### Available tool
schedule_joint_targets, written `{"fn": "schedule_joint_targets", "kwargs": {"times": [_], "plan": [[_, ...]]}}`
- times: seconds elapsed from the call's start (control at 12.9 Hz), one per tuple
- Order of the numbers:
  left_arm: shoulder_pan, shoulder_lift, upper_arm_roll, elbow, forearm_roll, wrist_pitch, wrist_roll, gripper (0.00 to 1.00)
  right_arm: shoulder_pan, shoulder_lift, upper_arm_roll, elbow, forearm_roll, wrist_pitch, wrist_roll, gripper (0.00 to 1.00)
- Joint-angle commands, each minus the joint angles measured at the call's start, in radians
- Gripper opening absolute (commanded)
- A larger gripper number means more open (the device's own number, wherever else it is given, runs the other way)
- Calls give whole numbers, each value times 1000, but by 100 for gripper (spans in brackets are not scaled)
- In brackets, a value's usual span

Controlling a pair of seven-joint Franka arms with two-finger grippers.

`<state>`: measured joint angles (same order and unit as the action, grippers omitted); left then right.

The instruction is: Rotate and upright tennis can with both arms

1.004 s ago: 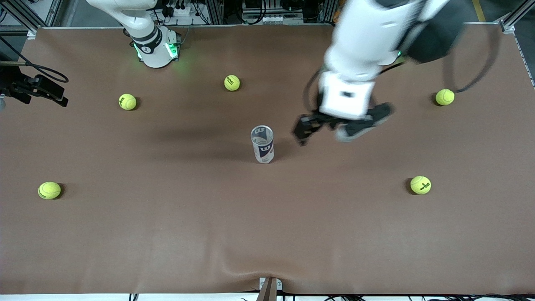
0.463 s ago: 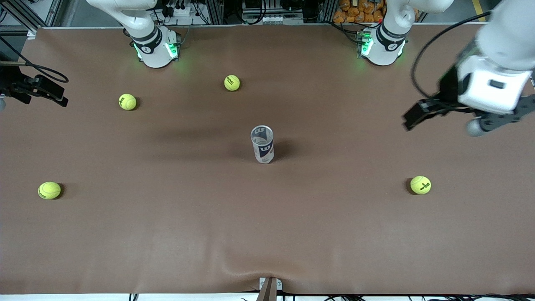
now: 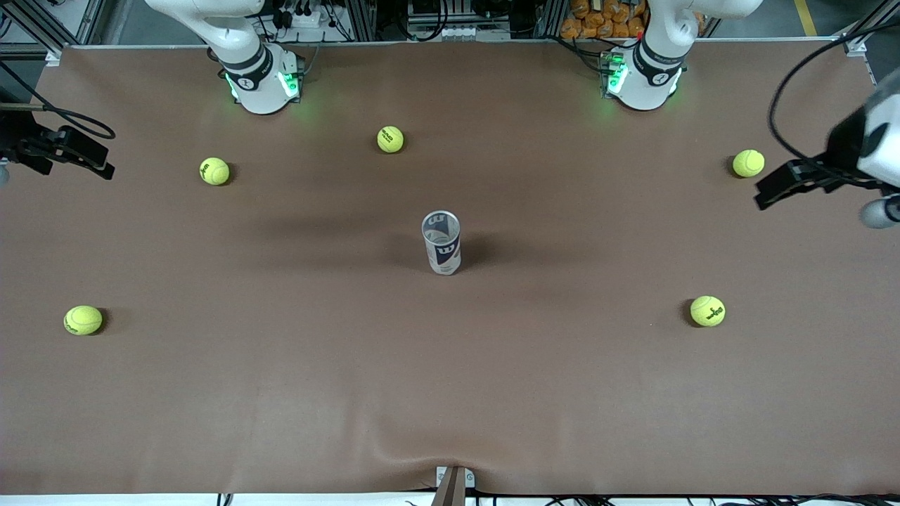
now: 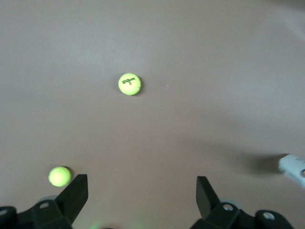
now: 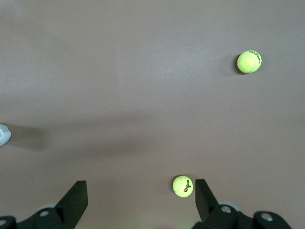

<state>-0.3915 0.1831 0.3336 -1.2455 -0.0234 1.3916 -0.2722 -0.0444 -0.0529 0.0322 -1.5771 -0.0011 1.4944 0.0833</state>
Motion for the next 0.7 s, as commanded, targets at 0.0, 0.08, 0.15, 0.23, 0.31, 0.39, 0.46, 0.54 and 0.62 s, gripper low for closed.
{"fn": "schedule_joint_targets", "kwargs": {"times": [0.0, 0.08, 0.15, 0.23, 0.31, 0.39, 0.46, 0.54, 0.62], "plan": [[55, -43, -21, -49, 28, 15, 135, 100, 9, 1, -2, 5, -16, -3, 13, 100], [66, -48, -21, -55, 26, 38, 190, 100, 11, 1, -2, 5, -16, -3, 13, 100], [68, -48, -21, -61, 26, 41, 211, 100, 11, 1, -2, 3, -17, -3, 13, 100], [77, -57, -22, -90, 26, 49, 214, 100, 11, 1, -2, 3, -17, -3, 13, 100], [77, -88, -22, -126, 26, 73, 217, 100, 11, 1, -2, 3, -17, -3, 13, 100], [77, -123, -22, -174, 26, 104, 234, 100, 11, 1, -2, 3, -17, -3, 13, 100], [76, -142, -22, -202, 26, 119, 249, 100, 12, 1, -2, 3, -17, -3, 13, 100], [74, -143, -22, -203, 26, 119, 249, 100, 12, 1, -2, 3, -17, -3, 13, 100], [74, -140, -22, -198, 17, 119, 251, 100, 12, 1, -2, 3, -17, -3, 13, 100]]}}
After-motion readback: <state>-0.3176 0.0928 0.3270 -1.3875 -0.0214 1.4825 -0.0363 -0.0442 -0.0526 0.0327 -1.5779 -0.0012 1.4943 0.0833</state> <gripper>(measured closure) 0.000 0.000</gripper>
